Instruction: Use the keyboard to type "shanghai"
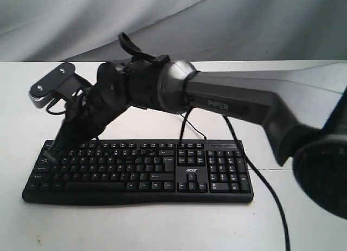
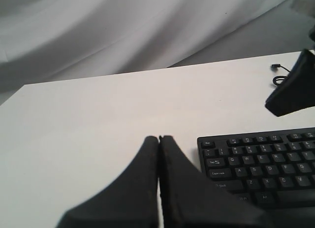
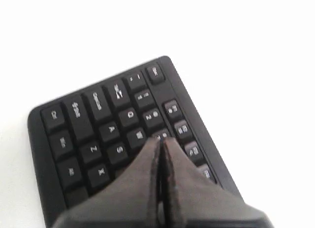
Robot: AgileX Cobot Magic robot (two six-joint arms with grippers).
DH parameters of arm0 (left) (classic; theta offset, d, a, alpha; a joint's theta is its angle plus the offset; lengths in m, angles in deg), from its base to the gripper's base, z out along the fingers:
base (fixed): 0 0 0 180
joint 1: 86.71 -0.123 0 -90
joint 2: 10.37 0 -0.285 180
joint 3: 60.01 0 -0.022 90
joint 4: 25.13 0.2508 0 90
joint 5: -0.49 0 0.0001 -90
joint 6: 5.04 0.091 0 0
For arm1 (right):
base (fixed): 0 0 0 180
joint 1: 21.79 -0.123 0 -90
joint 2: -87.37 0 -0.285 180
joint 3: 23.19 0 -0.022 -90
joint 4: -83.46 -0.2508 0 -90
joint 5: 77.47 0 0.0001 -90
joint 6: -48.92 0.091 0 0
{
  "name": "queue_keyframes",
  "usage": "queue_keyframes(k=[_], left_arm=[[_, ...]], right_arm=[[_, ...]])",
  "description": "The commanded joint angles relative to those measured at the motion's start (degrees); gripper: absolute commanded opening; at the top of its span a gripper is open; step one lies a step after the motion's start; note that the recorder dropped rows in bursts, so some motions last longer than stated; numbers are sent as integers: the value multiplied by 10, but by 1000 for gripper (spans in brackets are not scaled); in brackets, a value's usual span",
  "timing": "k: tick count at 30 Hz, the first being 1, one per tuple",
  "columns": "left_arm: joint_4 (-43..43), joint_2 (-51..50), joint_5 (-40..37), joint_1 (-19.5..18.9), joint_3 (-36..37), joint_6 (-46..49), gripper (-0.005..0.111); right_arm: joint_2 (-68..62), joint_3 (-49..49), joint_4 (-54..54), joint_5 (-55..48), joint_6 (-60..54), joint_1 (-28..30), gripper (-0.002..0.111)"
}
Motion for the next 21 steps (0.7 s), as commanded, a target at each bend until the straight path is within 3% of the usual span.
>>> queue_keyframes(k=[1,5,21], left_arm=[[0,2,5,4,3,-5,0],[0,2,5,4,3,-5,0],[0,2,5,4,3,-5,0]], right_arm=[[-58,-91,8,-47,-5,-19,0],[-99,-128,-3,-40,-17,-34,0],[-131,-128,-15,-1,-22,-38,0]])
